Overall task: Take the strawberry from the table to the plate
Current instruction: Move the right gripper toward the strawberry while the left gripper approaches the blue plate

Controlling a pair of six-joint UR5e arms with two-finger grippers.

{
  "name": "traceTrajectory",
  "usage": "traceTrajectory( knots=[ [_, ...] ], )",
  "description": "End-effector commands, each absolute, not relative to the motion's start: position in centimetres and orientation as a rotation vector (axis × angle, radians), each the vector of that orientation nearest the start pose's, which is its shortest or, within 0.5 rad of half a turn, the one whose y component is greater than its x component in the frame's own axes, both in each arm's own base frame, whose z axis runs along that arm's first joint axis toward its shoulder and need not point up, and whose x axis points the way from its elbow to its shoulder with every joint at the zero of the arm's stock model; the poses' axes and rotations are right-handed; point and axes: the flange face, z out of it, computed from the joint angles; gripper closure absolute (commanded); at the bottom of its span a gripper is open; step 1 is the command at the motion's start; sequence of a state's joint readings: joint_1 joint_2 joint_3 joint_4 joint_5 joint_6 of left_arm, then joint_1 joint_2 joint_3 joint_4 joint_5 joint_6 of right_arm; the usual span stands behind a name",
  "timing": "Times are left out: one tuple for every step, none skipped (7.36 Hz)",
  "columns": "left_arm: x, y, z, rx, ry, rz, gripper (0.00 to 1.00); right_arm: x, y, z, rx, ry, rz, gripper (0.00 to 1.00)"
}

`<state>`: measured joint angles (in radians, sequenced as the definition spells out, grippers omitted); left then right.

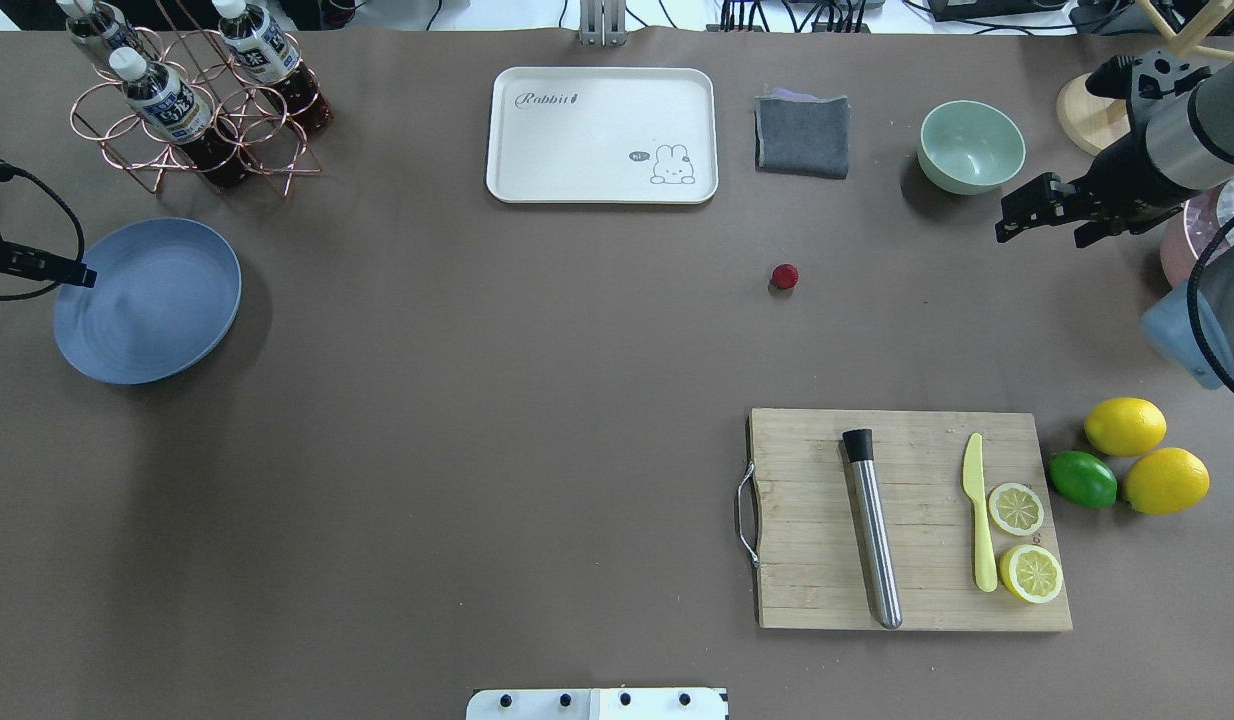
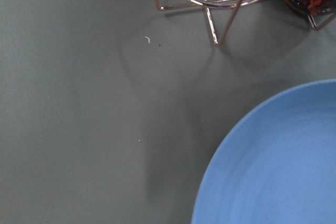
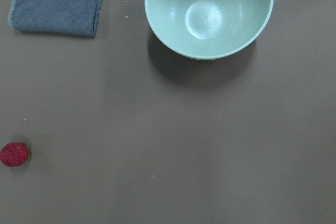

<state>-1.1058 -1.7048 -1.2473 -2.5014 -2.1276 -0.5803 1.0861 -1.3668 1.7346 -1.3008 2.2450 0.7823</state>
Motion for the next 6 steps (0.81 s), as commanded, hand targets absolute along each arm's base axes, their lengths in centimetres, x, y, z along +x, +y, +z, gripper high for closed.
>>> traceTrajectory(
  knots=[
    [18.2, -54.0, 65.9, 0.370, 0.828, 0.105, 1.00, -20.7, -54.5, 44.1, 0.108, -0.887, 0.062, 0.00],
    [18.2, -54.0, 65.8, 0.371, 0.830, 0.106, 1.00, -20.7, -54.5, 44.1, 0.108, -0.887, 0.062, 0.00],
    [18.2, -54.0, 65.1, 0.376, 0.840, 0.100, 1.00, -20.7, -54.5, 44.1, 0.108, -0.887, 0.062, 0.00],
    [18.3, -54.0, 64.3, 0.357, 0.870, 0.065, 1.00, -20.6, -54.5, 44.1, 0.107, -0.886, 0.063, 0.00],
    [18.4, -53.7, 63.9, 0.330, 0.910, 0.081, 1.00, -20.7, -54.5, 44.0, 0.109, -0.887, 0.063, 0.00],
    [17.8, -54.0, 63.3, 0.315, 0.939, 0.081, 1.00, -20.7, -54.5, 44.0, 0.109, -0.887, 0.063, 0.00]
  ],
)
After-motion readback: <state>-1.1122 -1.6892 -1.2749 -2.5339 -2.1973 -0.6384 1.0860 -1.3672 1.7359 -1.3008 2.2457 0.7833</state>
